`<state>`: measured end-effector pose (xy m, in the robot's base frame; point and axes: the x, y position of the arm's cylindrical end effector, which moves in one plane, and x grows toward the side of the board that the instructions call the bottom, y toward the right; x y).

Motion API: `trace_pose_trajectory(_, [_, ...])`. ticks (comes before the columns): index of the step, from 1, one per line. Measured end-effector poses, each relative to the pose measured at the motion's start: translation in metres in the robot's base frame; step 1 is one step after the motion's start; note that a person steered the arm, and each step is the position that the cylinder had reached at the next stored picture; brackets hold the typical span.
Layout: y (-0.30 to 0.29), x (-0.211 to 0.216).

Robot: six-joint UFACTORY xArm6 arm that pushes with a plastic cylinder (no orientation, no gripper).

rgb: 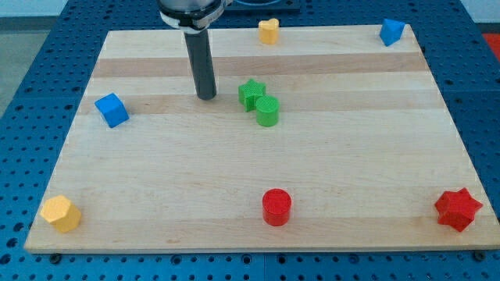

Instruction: Move the red circle to the diagonal top left of the red star

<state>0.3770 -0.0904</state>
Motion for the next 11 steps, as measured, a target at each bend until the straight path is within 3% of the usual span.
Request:
trace_pose_trajectory(2, [-0.003, 0.051])
trace_pose_trajectory(6, [0.016, 0.231])
trace_pose_trajectory(8, [0.056, 0.242])
trace_pose_trajectory(11, [0.081, 0.212])
